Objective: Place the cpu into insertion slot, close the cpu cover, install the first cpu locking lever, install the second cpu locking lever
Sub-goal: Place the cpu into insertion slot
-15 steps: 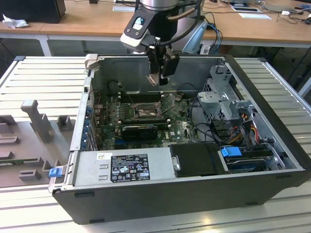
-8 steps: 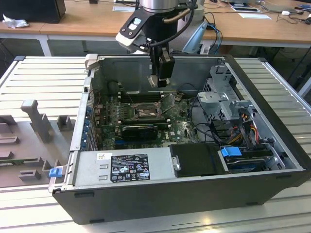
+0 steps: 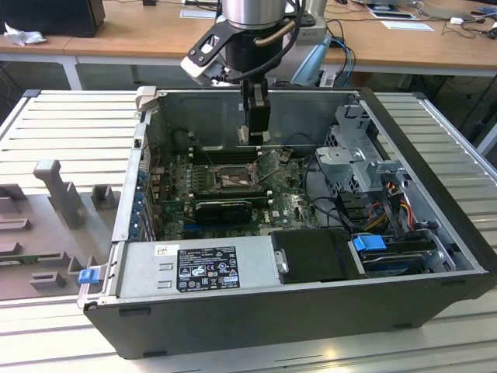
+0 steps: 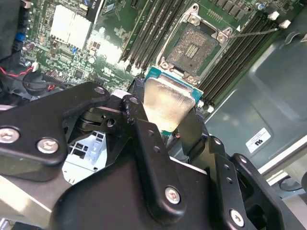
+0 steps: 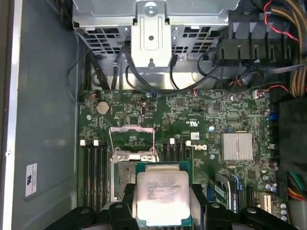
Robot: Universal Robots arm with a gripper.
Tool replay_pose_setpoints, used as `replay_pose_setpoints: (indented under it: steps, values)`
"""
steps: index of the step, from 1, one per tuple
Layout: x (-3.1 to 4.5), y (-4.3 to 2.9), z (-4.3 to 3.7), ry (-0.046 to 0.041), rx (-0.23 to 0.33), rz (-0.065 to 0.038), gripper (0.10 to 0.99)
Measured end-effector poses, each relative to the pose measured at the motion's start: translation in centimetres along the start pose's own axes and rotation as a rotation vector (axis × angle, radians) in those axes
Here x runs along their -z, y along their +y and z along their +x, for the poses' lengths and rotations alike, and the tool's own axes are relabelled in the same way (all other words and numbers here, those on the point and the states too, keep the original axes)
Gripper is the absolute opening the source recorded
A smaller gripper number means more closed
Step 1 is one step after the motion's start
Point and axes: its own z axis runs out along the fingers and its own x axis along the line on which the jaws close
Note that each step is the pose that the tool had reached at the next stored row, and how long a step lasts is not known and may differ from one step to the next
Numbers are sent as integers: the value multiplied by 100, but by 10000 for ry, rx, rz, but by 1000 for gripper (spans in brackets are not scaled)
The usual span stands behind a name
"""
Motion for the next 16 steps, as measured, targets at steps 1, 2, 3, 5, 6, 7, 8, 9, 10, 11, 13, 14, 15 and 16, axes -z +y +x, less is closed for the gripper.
replay_pose_setpoints:
  steps: [1,2,3,5,6,7,8,9,10,11,13,14,15,16]
  values:
    - [-30,-3,6,-2,3,1,529]
    - [-50,-5,9,-1,8,1,529]
    - [-69,-7,11,-1,17,1,529]
    - [-153,-20,10,2,34,3,529]
    - [-187,-24,10,2,49,4,529]
    - [-233,-33,9,11,138,5,529]
    - [-264,-39,8,16,206,6,529]
    - [-279,-44,8,18,212,6,529]
    - [-292,-61,7,17,213,5,529]
    - [-302,-71,7,17,214,3,529]
    - [-343,-100,7,17,215,2,529]
    - [-362,-108,10,17,214,2,529]
    - [-387,-116,17,17,214,2,529]
    - [-405,-121,23,17,214,2,529]
